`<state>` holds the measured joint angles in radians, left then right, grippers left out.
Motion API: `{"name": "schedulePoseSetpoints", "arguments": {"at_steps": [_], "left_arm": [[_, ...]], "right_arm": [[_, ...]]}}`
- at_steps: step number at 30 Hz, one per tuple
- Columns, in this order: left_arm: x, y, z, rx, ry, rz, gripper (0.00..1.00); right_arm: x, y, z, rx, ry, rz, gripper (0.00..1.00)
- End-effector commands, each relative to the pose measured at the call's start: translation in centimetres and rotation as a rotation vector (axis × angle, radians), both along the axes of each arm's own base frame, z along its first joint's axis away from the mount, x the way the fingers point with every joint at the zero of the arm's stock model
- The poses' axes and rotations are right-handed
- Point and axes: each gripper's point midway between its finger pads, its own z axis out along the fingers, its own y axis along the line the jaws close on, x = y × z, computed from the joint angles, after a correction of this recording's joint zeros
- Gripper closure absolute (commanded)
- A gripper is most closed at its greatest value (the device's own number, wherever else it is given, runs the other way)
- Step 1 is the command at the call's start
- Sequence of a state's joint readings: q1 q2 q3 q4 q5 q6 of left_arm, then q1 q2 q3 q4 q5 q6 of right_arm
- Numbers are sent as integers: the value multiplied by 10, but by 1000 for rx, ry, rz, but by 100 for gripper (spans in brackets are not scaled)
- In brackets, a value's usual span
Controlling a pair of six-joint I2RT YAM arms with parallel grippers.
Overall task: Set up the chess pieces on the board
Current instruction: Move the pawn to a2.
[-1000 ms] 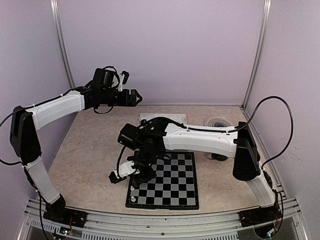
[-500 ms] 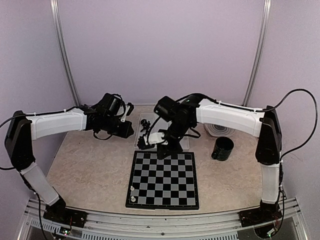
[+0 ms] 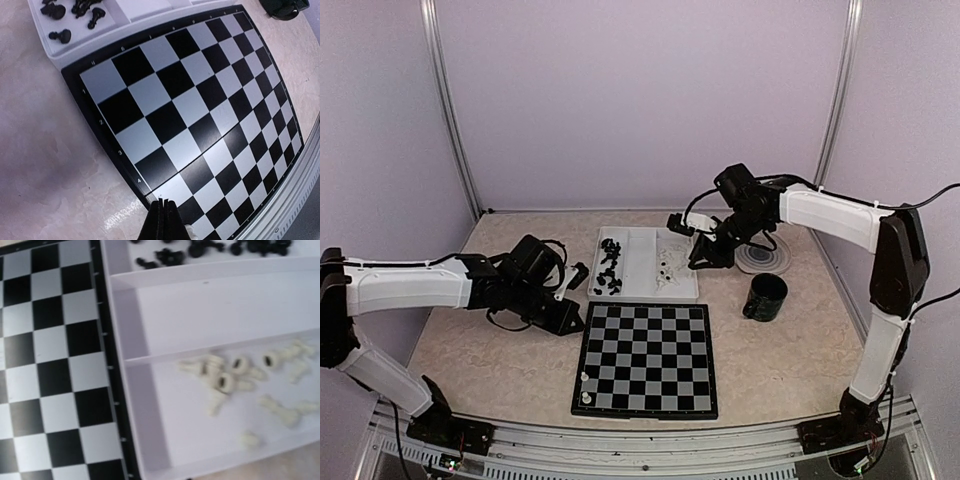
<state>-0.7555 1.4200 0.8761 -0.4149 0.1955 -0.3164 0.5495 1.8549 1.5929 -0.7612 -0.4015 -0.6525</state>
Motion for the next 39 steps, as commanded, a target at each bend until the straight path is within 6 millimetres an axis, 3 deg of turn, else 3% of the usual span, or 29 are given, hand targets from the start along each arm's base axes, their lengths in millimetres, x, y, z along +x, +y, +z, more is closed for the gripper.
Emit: {"name": "schedulePoseSetpoints", "arguments": {"at_steps": [1,8,18,39], "left_arm": [[-19,2,-14,14,59,4,100],[-47,2,-33,44,116,-29,100],[-62,2,-50,67,146,-58,100],[-82,-11,-65,84,176,-137,100]], "right_arm": [[-4,6,18,55,-41,-2,76],[-6,5,18,55,-36,-5,75],[-8,6,18,55,-23,0,75],[-17,10,12,42,-11,15,74]]}}
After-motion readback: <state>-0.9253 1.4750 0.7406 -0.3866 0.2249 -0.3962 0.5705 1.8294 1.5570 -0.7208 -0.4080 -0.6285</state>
